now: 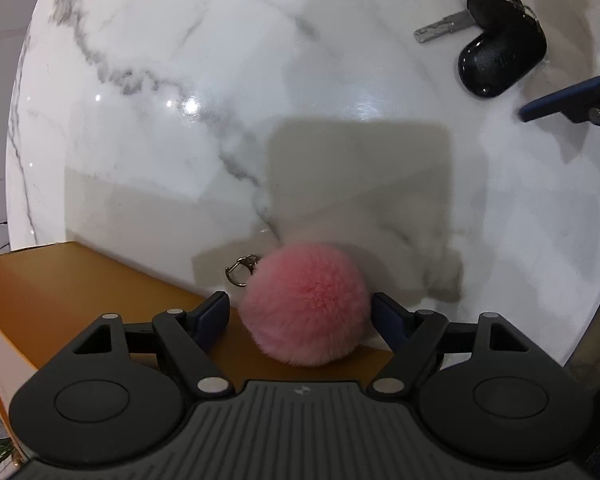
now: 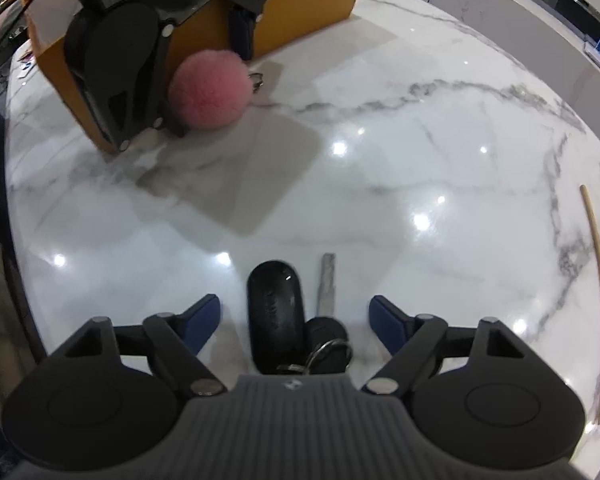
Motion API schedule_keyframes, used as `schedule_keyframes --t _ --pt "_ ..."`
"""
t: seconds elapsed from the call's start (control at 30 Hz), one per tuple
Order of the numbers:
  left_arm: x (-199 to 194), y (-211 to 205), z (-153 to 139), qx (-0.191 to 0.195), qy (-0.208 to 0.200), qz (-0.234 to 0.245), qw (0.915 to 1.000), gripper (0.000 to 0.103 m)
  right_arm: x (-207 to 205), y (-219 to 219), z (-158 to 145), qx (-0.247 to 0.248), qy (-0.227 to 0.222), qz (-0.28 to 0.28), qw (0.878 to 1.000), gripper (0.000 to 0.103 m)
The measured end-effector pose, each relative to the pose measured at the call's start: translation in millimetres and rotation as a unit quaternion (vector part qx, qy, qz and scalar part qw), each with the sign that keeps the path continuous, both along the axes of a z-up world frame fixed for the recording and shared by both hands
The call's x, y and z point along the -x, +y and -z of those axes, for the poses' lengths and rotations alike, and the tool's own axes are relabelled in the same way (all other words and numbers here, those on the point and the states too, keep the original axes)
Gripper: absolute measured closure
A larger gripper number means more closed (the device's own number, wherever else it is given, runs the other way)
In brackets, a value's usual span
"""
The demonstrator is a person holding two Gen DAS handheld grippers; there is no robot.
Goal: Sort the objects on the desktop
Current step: 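Close left tool on pink pompom while right tool grasps black car key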
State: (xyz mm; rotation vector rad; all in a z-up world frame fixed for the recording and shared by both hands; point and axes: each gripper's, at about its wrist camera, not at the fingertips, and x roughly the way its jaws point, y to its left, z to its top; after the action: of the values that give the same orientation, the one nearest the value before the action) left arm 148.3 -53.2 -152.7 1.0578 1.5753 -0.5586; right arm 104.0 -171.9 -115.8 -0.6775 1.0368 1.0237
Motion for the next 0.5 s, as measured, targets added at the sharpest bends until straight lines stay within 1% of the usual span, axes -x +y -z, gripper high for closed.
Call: schedule_keyframes --t 0.07,0.1,0.13,0.17,0.2,0.23,0.27,0.3,0.33,0.4,0.43,0.5 --pt "0.6 1.9 -0.9 0.005 -0.001 0.001 1.0 0.012 -0.9 1.2 -0.6 0.006 -0.002 0.0 1.0 0.025" --pt "1.0 2.5 -1.6 0.008 -0.001 0.0 1.0 0.017 -0.9 1.6 -1.2 0.009 -0.004 -0.002 1.0 0.026" --pt "1.2 3.3 -2.7 0.012 0.002 -0.004 0.9999 0.025 -1.0 1.7 -1.9 0.01 -0.003 -0.001 1.0 0.028" --pt "1.6 4.3 -4.1 0.018 0.005 -0.007 0.9998 0.029 -0.6 1.2 -2.2 0.01 -0.003 -0.002 1.0 0.03" --pt "2.1 5.4 -5.7 0.024 0.007 -0.01 0.9996 0.041 -0.1 0.6 -2.8 0.01 -0.003 -0.002 1.0 0.032" --pt "2.6 6.7 -7.2 0.029 0.008 -0.013 0.9995 0.055 0.3 -0.2 -3.8 0.01 -0.003 -0.002 1.0 0.037" --pt "2.8 8.5 -8.2 0.033 0.008 -0.016 0.9993 0.064 0.6 -1.5 -5.3 0.01 -0.004 0.001 1.0 0.044" --pt "2.7 10.1 -8.5 0.033 0.008 -0.02 0.9992 0.064 0.2 -2.3 -6.3 0.01 -0.004 0.004 1.0 0.049" --pt "2.7 11.8 -8.9 0.034 0.005 -0.021 0.9992 0.065 -0.4 -3.5 -7.6 0.012 -0.005 0.008 1.0 0.057" --pt "3.0 13.5 -9.7 0.036 0.001 -0.02 0.9992 0.067 -1.7 -5.9 -8.4 0.013 -0.005 0.014 1.0 0.065" --pt "2.8 13.8 -9.9 0.036 -0.001 -0.021 0.9991 0.071 -1.7 -6.9 -8.8 0.013 -0.005 0.017 1.0 0.07" --pt "2.0 14.3 -10.8 0.039 -0.001 -0.026 0.9989 0.073 -2.5 -9.8 -9.0 0.014 -0.002 0.022 1.0 0.07"
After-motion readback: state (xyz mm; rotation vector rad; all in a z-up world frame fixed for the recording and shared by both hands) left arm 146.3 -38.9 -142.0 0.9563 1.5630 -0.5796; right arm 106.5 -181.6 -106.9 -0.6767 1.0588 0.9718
